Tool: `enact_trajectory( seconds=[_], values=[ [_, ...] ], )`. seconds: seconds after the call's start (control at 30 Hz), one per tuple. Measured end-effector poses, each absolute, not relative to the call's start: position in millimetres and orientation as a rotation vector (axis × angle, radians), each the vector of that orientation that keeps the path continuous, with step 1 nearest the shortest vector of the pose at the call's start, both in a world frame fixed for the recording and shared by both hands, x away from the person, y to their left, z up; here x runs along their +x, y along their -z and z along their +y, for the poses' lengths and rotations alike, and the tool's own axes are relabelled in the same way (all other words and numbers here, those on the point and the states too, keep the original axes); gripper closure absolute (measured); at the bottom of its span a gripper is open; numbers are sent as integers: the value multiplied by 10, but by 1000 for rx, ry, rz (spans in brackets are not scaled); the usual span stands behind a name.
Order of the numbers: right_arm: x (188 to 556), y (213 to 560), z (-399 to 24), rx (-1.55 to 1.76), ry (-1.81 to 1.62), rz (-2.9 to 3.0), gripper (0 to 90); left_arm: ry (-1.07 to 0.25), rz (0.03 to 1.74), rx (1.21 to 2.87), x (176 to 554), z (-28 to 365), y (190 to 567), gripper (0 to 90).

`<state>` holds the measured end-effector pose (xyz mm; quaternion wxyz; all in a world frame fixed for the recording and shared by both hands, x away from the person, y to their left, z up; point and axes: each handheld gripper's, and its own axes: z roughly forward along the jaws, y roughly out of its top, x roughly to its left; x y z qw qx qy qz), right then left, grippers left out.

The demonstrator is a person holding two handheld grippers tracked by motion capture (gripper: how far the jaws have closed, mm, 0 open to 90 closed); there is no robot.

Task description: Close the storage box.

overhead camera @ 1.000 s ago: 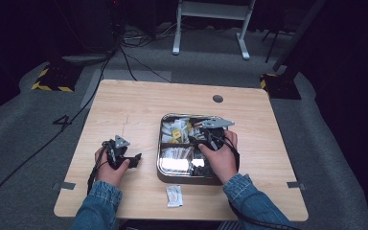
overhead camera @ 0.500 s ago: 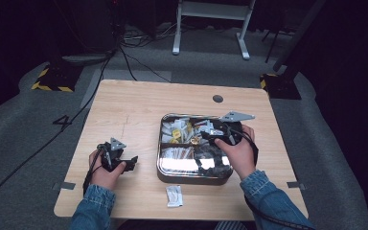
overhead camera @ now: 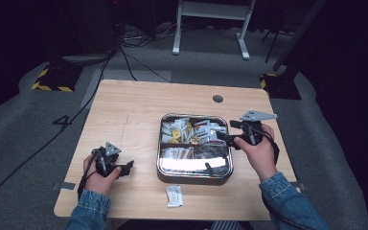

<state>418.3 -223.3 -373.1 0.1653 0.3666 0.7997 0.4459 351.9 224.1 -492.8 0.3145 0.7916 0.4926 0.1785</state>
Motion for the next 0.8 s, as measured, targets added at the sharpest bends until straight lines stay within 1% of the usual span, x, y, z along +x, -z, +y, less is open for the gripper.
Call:
enact_trajectory(
  seconds=[0.37, 0.57, 0.8],
  values=[
    [4129, 3778, -2582, 1072, -1274, 2295, 173, -452, 1298, 2093, 3388, 2333, 4955, 216],
    [4119, 3859, -2767, 1102, -1272, 2285, 173, -452, 1293, 2094, 3343, 2398, 4956, 210],
    [4105, 4032, -2984, 1122, -1217, 2300, 178, -450, 1294, 2109, 3296, 2442, 4979, 196]
  ],
)
